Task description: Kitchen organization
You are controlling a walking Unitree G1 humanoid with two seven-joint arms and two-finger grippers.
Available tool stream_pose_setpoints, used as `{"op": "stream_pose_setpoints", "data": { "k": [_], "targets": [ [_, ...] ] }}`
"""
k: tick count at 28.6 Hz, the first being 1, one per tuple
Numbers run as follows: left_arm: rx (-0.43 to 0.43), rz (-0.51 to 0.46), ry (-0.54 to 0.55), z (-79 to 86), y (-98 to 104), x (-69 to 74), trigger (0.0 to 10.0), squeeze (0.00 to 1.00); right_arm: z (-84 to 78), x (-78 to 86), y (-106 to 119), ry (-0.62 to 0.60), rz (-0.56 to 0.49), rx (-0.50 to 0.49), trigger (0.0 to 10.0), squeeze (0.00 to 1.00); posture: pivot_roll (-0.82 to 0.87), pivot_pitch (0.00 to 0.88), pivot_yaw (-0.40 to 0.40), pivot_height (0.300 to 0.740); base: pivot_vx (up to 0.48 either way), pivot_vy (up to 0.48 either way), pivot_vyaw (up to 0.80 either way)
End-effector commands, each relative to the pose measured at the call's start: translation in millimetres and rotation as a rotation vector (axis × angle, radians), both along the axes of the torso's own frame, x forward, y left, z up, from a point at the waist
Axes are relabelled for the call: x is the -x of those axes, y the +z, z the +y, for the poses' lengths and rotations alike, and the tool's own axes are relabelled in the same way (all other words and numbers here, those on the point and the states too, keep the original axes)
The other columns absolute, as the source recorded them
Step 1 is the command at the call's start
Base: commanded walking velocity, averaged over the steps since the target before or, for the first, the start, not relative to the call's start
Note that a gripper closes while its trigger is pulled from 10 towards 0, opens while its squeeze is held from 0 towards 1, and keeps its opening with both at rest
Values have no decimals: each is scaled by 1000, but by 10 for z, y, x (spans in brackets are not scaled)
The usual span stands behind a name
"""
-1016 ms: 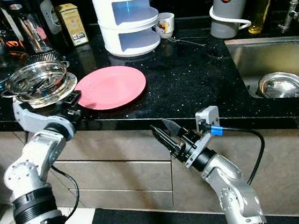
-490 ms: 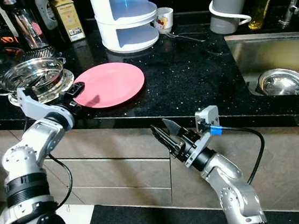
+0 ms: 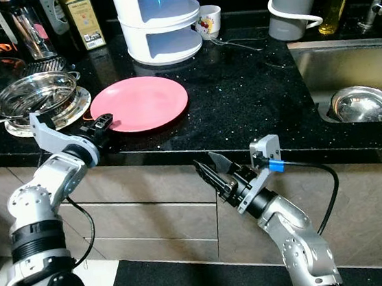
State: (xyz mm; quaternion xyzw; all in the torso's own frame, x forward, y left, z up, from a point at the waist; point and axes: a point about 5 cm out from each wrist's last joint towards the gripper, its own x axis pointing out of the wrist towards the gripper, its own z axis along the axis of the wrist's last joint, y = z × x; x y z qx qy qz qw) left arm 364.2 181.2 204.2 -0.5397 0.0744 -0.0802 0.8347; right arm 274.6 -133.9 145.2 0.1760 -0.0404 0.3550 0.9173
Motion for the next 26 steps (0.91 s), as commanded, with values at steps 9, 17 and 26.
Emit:
{"op": "stream_pose_setpoints", "data": {
  "k": [9,17,26],
  "targets": [
    [-5,-51,-42,-80,108,-17,0,0,7,-18,28,-5,-7,4,10000,0,-4,54,12,740,0,0,0],
    [-126,-222,-9,-98,386,-2,0,0,17,-76,157,-11,-40,-8,10000,0,-3,33,9,740,0,0,0],
    [-240,-482,24,-162,779,128,3373,0,4,-146,359,-37,-87,-46,10000,0,-2,30,8,740,0,0,0]
  ]
}}
